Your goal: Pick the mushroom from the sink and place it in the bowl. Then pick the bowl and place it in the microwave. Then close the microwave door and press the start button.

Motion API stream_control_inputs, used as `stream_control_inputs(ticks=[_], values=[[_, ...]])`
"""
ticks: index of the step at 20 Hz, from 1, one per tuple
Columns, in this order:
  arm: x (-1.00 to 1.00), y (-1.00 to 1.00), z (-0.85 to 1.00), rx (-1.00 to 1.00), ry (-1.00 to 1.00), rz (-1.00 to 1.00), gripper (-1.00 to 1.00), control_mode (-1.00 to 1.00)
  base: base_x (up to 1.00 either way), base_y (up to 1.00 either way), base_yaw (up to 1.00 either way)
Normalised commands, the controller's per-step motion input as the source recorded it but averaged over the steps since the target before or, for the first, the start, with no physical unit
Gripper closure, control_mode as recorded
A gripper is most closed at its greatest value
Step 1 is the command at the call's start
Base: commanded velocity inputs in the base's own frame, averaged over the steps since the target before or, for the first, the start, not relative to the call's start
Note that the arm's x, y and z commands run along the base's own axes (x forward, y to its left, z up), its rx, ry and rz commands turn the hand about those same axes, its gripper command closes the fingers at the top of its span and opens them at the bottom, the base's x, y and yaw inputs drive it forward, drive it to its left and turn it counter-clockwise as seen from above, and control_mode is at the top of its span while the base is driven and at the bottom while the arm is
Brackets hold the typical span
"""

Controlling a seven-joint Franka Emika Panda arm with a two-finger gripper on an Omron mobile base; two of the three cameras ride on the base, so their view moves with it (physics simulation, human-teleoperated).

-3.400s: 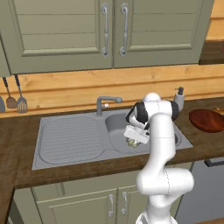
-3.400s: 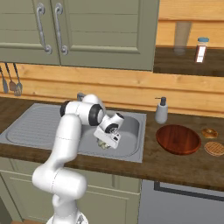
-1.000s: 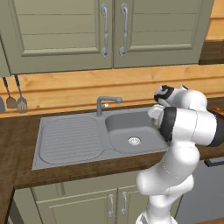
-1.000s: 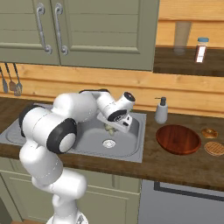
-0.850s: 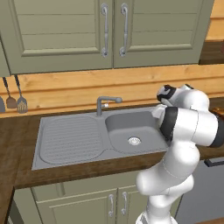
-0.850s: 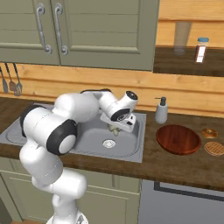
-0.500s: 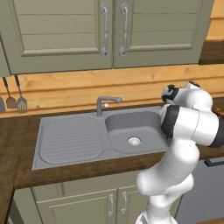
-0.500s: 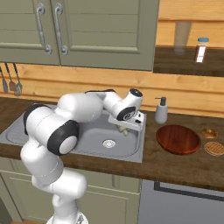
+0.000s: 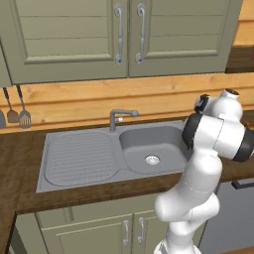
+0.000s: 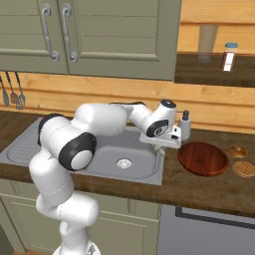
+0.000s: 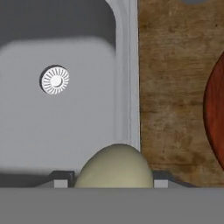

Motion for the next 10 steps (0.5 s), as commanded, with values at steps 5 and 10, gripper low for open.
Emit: stream_control_inputs(ticks=[5,10], values=[[0.00,-0.54,0.02,-0.22,0.00,0.00,1.00,-1.00,0.00,0.00,0.00],[0.15,-0.66,0.00,-0.01,0.04,0.00,1.00,-1.00,0.00,0.00,0.00]])
